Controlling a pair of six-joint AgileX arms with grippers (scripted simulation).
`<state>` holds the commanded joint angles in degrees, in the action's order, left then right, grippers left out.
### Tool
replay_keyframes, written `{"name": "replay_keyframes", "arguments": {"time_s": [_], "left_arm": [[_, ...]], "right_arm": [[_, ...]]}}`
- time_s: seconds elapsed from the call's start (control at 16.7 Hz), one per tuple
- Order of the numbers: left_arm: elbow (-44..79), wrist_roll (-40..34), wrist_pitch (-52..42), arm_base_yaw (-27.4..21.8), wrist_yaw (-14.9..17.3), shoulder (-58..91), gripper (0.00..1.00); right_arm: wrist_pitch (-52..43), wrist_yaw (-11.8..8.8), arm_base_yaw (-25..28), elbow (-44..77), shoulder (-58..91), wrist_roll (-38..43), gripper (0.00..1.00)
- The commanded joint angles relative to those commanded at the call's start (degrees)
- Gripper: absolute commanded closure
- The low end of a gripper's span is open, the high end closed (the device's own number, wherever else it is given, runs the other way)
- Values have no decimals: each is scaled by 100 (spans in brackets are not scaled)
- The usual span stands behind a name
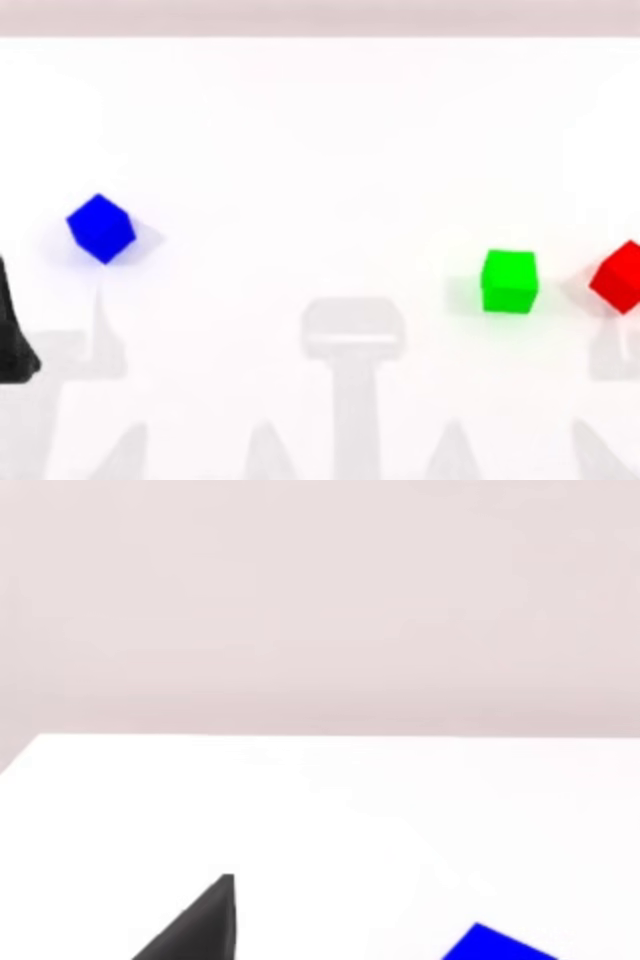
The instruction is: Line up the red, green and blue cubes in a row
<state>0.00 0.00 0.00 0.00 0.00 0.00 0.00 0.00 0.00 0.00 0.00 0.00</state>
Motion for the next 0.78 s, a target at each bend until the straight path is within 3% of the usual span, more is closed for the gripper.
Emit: {"name": "replay_keyframes", "arguments": {"time_s": [0.36,0.78], "left_arm": [[0,0,0,0,0,0,0],[0,0,0,0,0,0,0]], "right_arm": [[-427,-20,53,579,595,-221,0],[-2317,-6,188,3115,3909,-1207,0]]}}
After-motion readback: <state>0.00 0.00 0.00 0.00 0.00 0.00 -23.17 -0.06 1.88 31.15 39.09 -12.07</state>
